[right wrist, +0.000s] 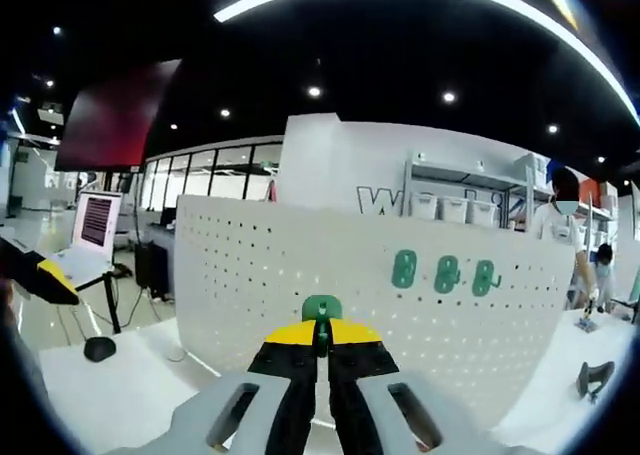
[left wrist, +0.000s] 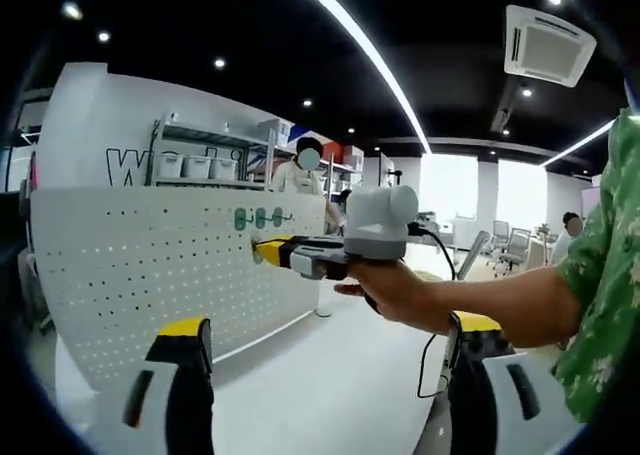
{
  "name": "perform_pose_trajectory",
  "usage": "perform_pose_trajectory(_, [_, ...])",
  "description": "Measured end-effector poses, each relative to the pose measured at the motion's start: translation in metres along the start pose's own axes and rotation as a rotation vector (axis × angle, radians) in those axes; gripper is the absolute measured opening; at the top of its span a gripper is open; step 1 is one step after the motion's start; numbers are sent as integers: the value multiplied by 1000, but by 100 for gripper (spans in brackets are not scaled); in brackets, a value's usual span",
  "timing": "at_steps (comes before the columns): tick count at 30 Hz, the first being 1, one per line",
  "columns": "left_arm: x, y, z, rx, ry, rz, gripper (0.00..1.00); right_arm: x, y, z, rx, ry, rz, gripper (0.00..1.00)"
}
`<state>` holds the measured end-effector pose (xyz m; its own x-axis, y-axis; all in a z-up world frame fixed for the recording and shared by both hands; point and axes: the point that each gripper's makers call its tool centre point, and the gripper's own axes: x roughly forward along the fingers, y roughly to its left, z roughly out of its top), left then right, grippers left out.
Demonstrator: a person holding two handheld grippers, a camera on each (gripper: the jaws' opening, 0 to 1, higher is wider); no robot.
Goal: Insert the hook assembly into the mounting plate slot until the hook locks in place.
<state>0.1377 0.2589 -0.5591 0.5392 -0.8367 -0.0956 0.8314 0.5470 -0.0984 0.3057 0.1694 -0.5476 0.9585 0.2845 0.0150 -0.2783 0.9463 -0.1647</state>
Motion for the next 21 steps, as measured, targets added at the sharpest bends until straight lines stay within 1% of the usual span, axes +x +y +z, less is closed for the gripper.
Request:
perform_pose_trajectory(7, [-3, 5, 2, 12, -1, 10, 100, 12, -4, 7, 18, -8, -40, 1])
perform_pose_trajectory(12, [-4, 7, 3, 16, -1, 13, 100, 25, -10, 17, -12, -17, -80, 1])
perform_pose_trajectory(18, [-4, 7, 3, 16, 6, 3, 100, 38, -14, 23, -7, -33, -103, 1])
perform_pose_trajectory(21, [-5, 9, 4, 14, 6, 3, 100, 46, -20, 28, 1, -43, -119, 1])
